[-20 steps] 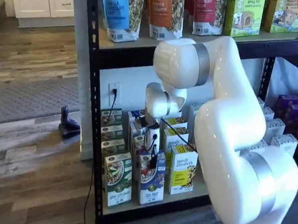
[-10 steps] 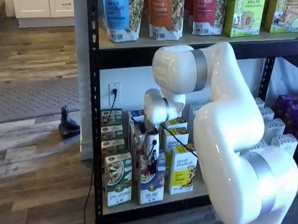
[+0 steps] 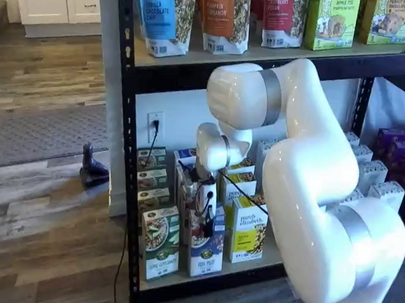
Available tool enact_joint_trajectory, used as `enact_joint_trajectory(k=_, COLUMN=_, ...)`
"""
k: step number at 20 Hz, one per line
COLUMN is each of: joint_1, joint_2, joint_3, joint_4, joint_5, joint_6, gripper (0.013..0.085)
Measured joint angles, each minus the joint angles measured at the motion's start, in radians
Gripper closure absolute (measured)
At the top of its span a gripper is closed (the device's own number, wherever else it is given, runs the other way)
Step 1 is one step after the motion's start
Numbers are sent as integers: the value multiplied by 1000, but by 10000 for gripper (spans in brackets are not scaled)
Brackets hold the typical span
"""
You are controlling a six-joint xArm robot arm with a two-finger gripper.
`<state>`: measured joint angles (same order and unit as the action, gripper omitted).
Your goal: Pick up the blue and white box that is on the bottom shelf, the second box from the left
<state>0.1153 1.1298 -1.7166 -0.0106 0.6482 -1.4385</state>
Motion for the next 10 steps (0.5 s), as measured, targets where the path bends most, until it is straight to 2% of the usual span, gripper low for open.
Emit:
enact_joint_trajectory(k=1, joint_1=0, joint_2=0, joint_3=0, joint_4=0, joint_5=0, joint_6=0, gripper=130)
enact_joint_trajectory(k=3, joint_1=-1, joint_2=0, joint_3=0, joint_4=-4, joint_5=5, joint_6=2, gripper=210)
enact_joint_trajectory(k=4, joint_1=-1, joint_2=0, joint_3=1, joint_4=-7, joint_5=6, joint_6=5, gripper=210)
enact_joint_trajectory(k=6, joint_1=-1, joint_2=-1, joint_3=6, joint_4=-14, joint_5=8, joint_6=11, gripper=290)
enact_joint_trajectory(k=7, joint_1=-1, joint_2=-2, joint_3=7, joint_4=-15, joint_5=9, joint_6=12, gripper=290)
enact_joint_trajectory(k=8, joint_1=-1, joint_2=-2, joint_3=8, joint_4=-16, joint_5=10, joint_6=13, gripper=330)
enact_joint_trajectory(k=10, joint_1=-1, joint_2=-3, joint_3=10, joint_4=-16, joint_5=11, joint_6=14, gripper=330)
